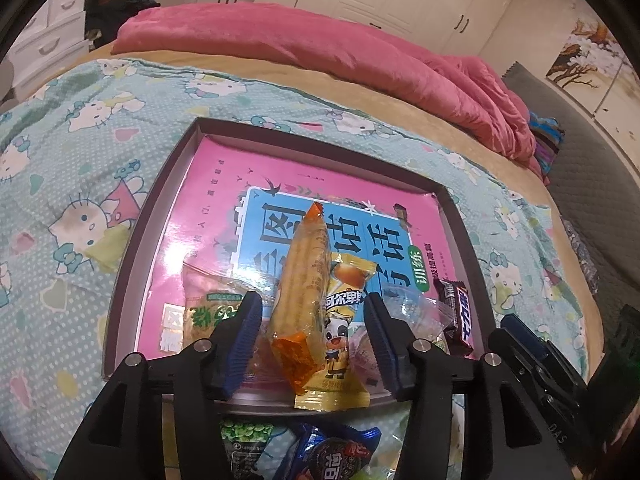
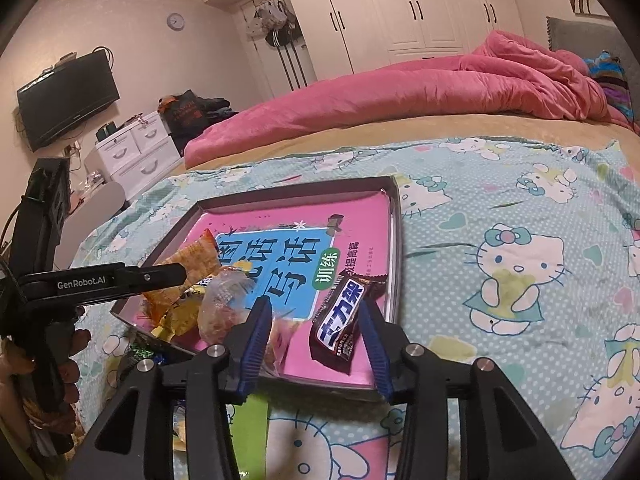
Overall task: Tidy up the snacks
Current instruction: 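Open the left tool to drop the corn bread while right releases the chocolate bar into the tray, then withdraw both tools from the tray toward the snacks beside it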
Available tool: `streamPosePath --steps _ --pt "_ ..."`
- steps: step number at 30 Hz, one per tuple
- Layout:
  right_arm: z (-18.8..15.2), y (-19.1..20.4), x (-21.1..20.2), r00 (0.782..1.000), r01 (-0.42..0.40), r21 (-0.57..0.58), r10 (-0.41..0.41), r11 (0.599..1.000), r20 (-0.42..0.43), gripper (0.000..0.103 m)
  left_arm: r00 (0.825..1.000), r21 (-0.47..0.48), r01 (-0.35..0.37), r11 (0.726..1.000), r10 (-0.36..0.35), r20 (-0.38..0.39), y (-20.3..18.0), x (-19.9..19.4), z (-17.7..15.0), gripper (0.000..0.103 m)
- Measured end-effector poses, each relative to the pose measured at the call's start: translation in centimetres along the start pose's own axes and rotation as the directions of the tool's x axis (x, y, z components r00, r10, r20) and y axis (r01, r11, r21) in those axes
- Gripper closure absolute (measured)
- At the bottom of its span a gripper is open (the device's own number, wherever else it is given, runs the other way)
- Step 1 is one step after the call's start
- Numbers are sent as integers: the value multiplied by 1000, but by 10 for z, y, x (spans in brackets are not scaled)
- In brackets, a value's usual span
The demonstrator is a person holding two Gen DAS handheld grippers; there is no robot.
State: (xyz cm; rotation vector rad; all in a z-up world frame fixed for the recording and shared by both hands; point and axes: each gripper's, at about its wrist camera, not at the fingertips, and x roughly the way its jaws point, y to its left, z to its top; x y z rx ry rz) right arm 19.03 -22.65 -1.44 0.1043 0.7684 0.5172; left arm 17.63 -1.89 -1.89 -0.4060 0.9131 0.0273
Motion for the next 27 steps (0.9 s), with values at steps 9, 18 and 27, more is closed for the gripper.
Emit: streamPosePath --steps 9,18,27 --pt "0 2 -3 1000 -7 -11 7 1000 9 52 1000 21 16 1000 -16 17 -1 -10 2 32" --pt "-1 11 -4 1000 -30 -45 30 999 8 49 999 50 40 998 -41 30 -2 -25 4 28" --pt "-1 15 -7 999 -43 -60 45 997 21 40 997 29 49 998 -51 61 10 -42 10 27"
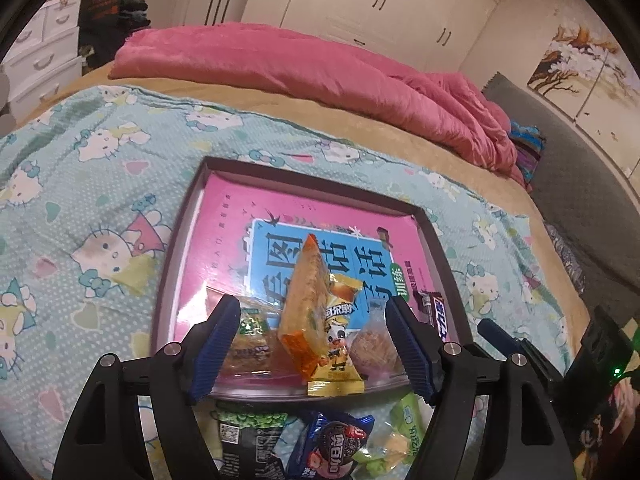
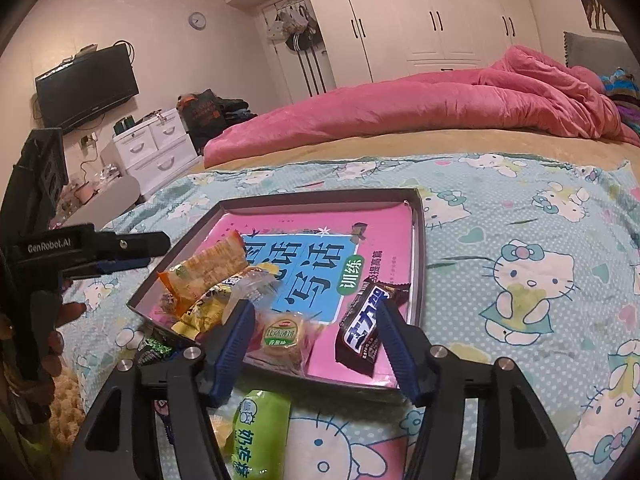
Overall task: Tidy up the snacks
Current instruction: 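Withdraw both tools from the tray toward the snacks beside it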
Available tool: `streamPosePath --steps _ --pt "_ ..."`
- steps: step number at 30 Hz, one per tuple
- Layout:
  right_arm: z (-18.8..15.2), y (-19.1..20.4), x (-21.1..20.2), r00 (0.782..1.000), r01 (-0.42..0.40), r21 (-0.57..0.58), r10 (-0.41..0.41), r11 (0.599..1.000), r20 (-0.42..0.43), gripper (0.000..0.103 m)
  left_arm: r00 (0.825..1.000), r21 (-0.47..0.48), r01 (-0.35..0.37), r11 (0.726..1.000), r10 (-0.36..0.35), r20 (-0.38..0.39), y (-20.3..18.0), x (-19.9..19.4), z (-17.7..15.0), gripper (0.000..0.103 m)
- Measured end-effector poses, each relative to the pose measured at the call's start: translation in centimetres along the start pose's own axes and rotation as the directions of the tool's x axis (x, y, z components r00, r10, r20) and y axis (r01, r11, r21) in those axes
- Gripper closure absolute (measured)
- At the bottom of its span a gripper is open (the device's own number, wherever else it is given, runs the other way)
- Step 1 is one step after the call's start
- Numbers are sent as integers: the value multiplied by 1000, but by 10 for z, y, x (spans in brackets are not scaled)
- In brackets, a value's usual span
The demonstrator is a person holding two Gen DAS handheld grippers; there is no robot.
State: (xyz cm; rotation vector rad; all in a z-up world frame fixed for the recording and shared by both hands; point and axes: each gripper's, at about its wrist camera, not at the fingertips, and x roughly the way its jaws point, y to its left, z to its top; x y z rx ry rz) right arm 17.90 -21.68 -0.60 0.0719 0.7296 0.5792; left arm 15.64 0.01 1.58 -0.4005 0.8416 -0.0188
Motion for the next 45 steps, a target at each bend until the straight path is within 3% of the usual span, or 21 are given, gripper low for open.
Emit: streamPosePath --steps 14,18,28,45 --pt "0 6 -3 1000 -3 -26 3 1000 12 34 1000 29 -20 999 20 1 5 -19 -12 26" --pt "-1 9 -4 1000 -2 -29 2 1000 14 26 999 28 -31 999 31 14 5 -25 -13 24" --pt "-5 16 -7 1000 -21 -34 21 999 1 20 999 18 -37 999 37 2 17 -37 -25 22" --pt "-20 35 -18 999 -29 -75 27 997 -19 16 999 36 -38 999 38 10 14 -53 -33 22"
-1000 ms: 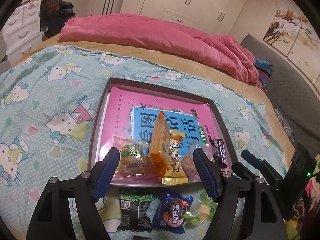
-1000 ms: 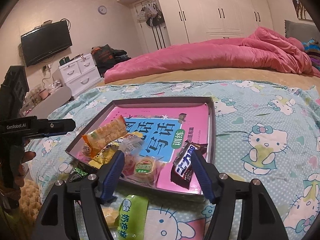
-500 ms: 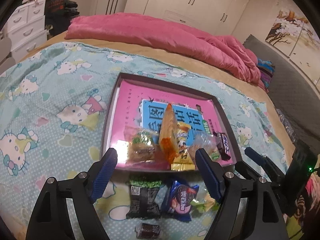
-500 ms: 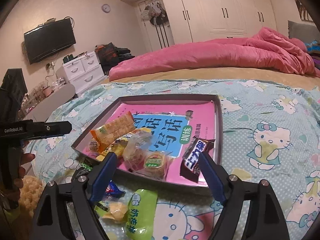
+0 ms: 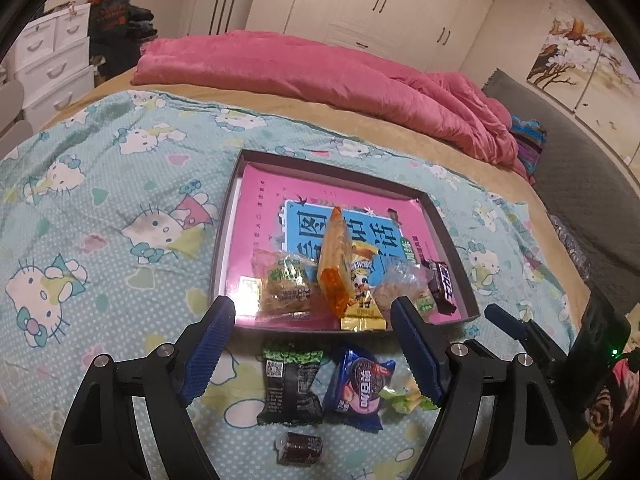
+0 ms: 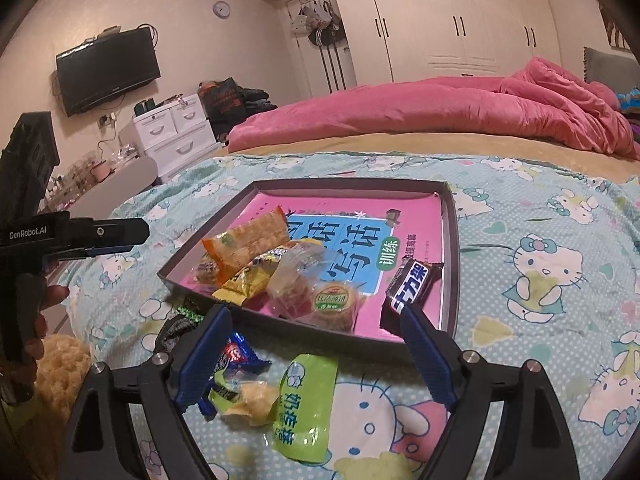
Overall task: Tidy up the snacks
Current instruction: 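Withdraw both tools from the tray toward the snacks beside it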
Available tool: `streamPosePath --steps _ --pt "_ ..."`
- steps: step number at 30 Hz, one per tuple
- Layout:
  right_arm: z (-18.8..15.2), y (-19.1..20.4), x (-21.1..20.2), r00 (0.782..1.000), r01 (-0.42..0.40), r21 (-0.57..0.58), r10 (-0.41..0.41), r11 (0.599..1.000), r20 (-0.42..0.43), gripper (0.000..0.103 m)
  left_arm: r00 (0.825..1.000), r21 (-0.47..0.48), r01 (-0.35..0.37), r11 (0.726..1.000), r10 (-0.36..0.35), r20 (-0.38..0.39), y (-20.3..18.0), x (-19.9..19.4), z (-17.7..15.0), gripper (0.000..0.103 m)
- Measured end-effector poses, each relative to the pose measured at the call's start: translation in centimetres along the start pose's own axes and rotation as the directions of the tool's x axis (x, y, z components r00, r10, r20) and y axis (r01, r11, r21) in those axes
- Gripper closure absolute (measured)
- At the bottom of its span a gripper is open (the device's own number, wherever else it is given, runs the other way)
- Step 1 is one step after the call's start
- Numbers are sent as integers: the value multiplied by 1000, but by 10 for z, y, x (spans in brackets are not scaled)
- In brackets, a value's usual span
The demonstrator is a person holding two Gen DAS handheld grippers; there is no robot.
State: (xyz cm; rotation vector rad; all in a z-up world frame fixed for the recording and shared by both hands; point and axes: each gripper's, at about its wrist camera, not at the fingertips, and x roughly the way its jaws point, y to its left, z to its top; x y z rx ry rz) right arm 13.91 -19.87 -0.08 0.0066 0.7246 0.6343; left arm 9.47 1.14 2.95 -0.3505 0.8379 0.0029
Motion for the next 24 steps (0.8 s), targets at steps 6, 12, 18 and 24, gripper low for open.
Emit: streamPosePath --steps 6,12,18,24 --pt "-4 6 -3 1000 7 -10 -7 1000 -13 16 1000 24 -9 1000 8 13 -4 -7 -2 22" --pt "-9 8 -3 999 12 -3 -12 1000 -34 15 1000 29 -7 1000 6 16 -3 -12 -1 22" --pt "-13 8 -3 998 18 11 -18 1000 -54 15 1000 26 -10 1000 10 1 3 -15 -6 22" --pt "-17 10 -2 997 20 14 -19 1000 -72 15 1000 25 -11 1000 11 -7 8 -19 -11 22"
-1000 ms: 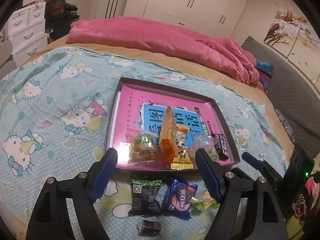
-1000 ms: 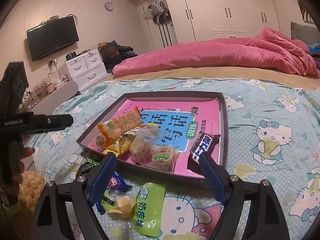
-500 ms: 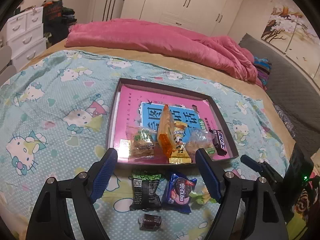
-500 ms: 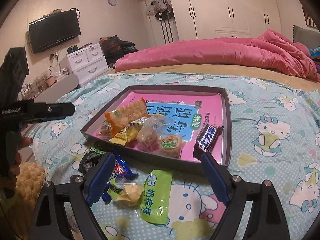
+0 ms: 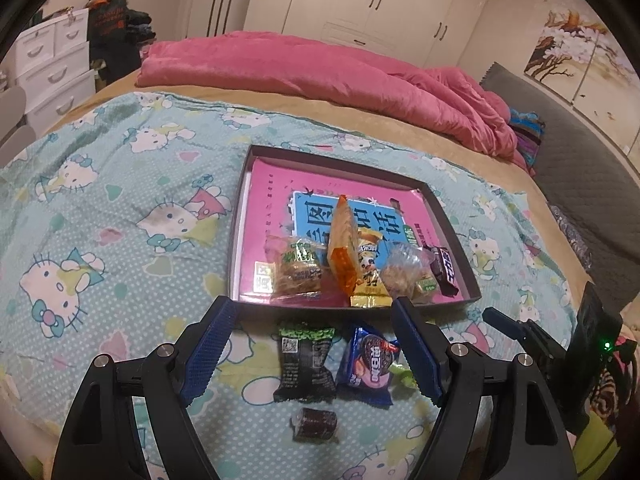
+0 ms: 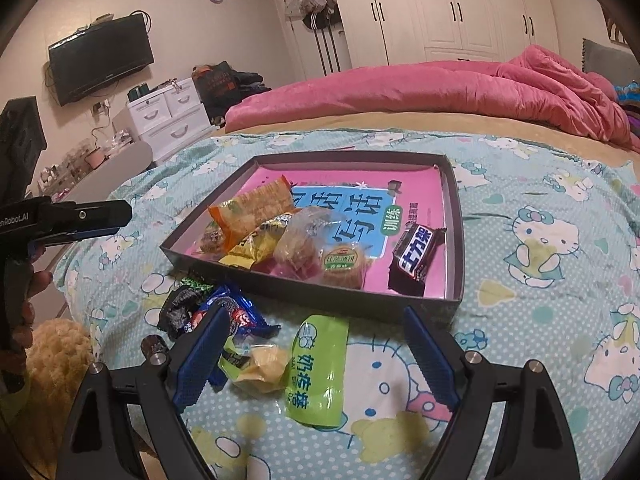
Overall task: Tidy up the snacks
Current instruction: 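Withdraw both tools from the tray toward the snacks beside it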
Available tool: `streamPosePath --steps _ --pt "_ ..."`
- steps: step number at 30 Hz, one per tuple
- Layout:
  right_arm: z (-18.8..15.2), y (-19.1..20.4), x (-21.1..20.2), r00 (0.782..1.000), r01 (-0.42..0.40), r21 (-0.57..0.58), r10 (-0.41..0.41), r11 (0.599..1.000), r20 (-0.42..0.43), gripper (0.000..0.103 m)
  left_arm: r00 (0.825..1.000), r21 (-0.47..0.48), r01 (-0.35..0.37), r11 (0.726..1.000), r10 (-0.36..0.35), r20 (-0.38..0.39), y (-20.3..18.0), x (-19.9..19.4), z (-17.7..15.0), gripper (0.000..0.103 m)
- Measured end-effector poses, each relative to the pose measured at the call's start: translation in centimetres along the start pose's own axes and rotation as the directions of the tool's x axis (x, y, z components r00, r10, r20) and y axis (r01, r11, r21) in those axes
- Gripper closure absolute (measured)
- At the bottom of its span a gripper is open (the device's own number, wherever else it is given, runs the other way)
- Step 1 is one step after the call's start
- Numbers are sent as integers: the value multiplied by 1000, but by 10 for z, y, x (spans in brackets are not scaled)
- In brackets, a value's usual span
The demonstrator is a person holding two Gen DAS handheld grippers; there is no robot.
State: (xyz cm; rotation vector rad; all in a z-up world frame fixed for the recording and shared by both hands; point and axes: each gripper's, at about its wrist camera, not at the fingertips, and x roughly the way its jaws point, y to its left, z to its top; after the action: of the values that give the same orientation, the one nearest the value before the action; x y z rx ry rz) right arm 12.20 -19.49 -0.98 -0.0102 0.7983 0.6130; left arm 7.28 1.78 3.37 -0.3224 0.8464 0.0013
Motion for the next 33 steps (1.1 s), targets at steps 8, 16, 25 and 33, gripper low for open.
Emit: streamPosePath --steps 8,16,25,33 --pt "-5 7 3 1000 -9 -7 9 1000 -27 15 1000 -2 -5 1000 5 -3 4 -3 -6 22" --pt "-7 9 5 999 -11 -2 11 1000 -43 15 999 11 -15 1000 15 -32 4 -1 -16 22" --pt "-10 9 10 997 -15 9 16 1000 -71 15 995 46 -29 999 33 -92 5 6 -31 22" --pt "-15 10 19 994 -23 12 24 1000 -107 15 986 88 -29 996 43 -160 4 17 -49 22"
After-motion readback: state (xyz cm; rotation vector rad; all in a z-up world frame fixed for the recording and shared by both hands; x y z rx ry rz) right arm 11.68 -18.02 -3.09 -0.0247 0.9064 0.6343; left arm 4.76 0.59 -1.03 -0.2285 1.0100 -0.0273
